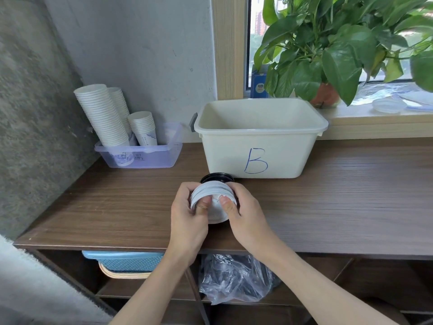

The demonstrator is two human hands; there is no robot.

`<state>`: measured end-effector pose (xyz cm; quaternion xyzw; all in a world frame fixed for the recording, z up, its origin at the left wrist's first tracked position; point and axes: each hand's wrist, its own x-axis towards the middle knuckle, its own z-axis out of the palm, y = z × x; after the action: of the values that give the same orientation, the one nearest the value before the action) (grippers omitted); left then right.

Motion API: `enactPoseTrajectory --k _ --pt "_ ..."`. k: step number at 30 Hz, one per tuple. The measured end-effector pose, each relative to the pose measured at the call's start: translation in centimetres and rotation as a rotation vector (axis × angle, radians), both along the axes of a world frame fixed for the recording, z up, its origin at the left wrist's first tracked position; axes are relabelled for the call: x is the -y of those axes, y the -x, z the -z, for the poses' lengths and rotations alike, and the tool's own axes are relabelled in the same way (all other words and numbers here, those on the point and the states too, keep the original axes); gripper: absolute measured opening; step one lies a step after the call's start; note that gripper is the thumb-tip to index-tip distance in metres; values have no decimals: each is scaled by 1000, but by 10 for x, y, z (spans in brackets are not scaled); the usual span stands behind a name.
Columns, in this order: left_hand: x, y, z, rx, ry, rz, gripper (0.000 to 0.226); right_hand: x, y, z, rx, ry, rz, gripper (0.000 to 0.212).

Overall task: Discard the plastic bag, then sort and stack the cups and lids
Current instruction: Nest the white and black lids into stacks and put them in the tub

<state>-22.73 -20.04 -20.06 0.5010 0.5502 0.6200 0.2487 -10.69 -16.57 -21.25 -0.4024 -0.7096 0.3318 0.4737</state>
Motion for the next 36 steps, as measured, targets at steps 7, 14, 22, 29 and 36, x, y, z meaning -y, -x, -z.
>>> enactPoseTrajectory --k 7,14,22,29,36 --pt "1 -5 -1 -110 -10 66 28 2 -1 0 -31 16 28 25" --pt "1 -2 4 -172 -41 82 20 3 -1 -3 -52 41 -42 25" --pt "-1 0 8 -191 -56 138 11 9 -3 -14 -101 62 -30 15" --pt "4 -4 2 -187 -69 203 34 8 -4 -13 -111 85 3 8" --pt "-1 -3 7 -203 -82 80 30 10 -5 -13 -66 68 -42 7"
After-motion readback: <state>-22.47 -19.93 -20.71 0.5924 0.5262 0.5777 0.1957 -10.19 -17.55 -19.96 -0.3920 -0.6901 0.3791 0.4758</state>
